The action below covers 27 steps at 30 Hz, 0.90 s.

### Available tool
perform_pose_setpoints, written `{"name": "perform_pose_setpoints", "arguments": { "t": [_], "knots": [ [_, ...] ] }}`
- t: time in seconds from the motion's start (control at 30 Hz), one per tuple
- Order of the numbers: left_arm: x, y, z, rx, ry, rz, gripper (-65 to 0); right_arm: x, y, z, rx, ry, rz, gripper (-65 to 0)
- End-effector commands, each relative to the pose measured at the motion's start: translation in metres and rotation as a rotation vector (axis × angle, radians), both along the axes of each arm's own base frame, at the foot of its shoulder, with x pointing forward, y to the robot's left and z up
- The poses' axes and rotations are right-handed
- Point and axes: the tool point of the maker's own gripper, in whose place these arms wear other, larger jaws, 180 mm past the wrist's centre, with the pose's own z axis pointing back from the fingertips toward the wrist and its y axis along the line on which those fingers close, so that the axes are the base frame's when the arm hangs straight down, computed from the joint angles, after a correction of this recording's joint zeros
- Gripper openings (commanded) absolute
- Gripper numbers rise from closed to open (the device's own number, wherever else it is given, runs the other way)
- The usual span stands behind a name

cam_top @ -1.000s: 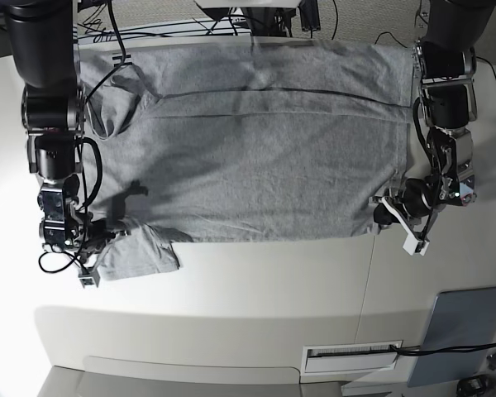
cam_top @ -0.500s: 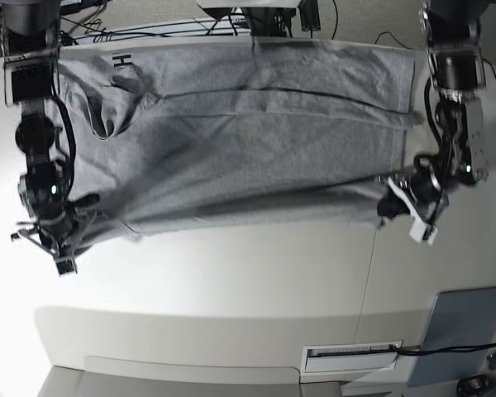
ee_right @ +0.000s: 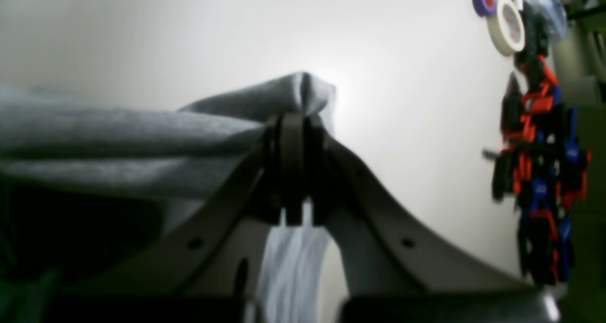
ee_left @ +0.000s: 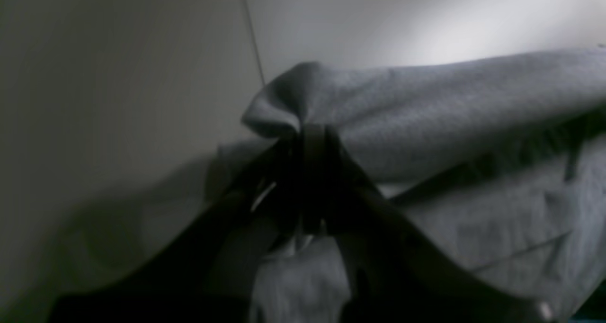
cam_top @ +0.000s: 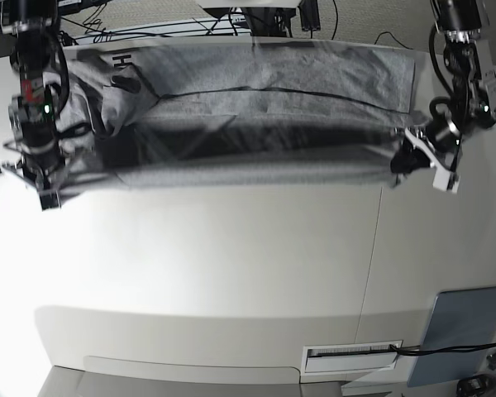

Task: Fold the T-shirt properly
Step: 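Lift the hem and fold it over toward the shoulder edge, then lower the folded shirt onto the table and open both grippers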

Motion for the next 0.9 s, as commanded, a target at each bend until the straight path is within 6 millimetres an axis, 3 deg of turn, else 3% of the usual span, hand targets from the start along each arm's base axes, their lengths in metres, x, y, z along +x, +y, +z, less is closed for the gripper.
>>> {"name": "perform_pose_setpoints", "arguments": {
  "t": [0.0, 0.2, 0.33, 0.6, 0.87],
  "knots": [
    [0.002, 0.006, 0.011, 0.009, -0.04, -0.005, -65.0, -0.001, -0.009, 0.015, -0.044, -0.035, -0.009, -65.0],
    [-0.031, 0.001, -0.006, 0.011, 0.024, -0.044, -65.0, -0.043, -0.011, -0.004, -0.055, 0.065, -0.017, -65.0],
    [-0.043, 0.001, -0.013, 0.01, 0.052, -0.044, -65.0, -0.063, -0.013, -0.003, -0.062, 0.086, -0.042, -65.0],
    [-0.047, 0.001, -0.016, 0.011, 0.063, -0.044, -65.0, -0.096, -0.013, -0.016, -0.067, 0.176, -0.047, -65.0],
    [-0.05, 0.001, -0.019, 0.017, 0.087, -0.053, -65.0, -0.116, -0.022, -0.032, -0.071, 0.263, -0.082, -65.0]
  ]
}}
